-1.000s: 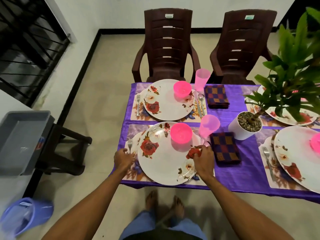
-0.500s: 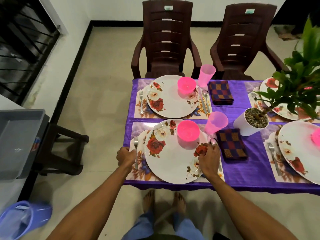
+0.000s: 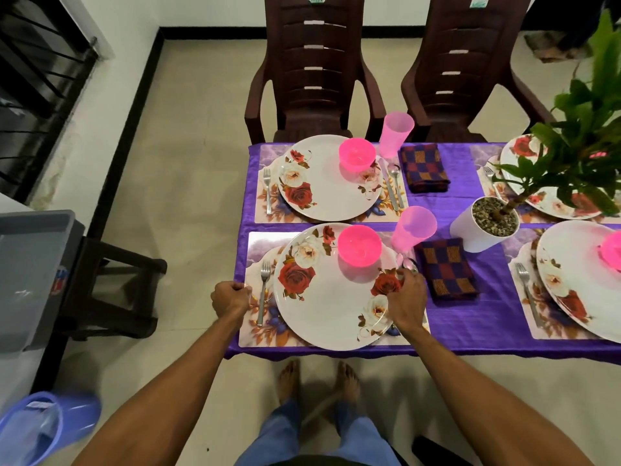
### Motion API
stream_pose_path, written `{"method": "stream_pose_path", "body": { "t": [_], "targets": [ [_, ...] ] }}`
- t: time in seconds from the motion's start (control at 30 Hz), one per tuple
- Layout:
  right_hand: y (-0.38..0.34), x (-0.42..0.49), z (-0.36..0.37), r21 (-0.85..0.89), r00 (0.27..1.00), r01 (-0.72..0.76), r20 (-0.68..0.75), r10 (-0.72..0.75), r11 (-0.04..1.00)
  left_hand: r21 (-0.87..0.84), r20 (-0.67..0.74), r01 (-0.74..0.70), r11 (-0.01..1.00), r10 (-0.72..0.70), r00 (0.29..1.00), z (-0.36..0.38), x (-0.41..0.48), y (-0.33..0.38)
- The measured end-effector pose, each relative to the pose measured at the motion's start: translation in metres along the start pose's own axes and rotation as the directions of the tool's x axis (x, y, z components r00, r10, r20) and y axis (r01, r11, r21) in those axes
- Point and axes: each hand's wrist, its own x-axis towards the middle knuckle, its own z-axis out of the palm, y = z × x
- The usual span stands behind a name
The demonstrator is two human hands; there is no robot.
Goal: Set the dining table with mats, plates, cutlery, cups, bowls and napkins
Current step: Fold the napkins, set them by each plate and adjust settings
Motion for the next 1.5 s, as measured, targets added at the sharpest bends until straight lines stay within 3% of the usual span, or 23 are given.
{"method": "stream_pose_path", "body": {
  "t": [1.03, 1.13, 1.27, 1.5],
  "targets": [
    [-0.001, -0.006, 0.016, -0.014, 0.998, -0.03, 0.056, 0.03, 0.999, 0.01, -0.12, -0.105, 0.994, 0.106, 0.987, -0.004, 0.001, -0.007],
    [-0.002, -0.008, 0.016, -0.003, 0.998, -0.024, 0.063, 0.024, 1.0, -0.005, -0.15, -0.181, 0.984, 0.178, 0.973, -0.002, -0.003, -0.007],
    [-0.002, -0.005, 0.016, 0.017, 0.996, -0.043, 0.076, 0.041, 0.999, 0.013, -0.098, -0.32, 0.947, 0.319, 0.943, 0.003, -0.015, -0.003],
    [0.001, -0.005, 0.016, 0.011, 0.995, -0.041, 0.087, 0.039, 0.999, 0.163, -0.002, -0.352, 0.922, 0.357, 0.934, 0.006, -0.017, -0.011]
  ]
}}
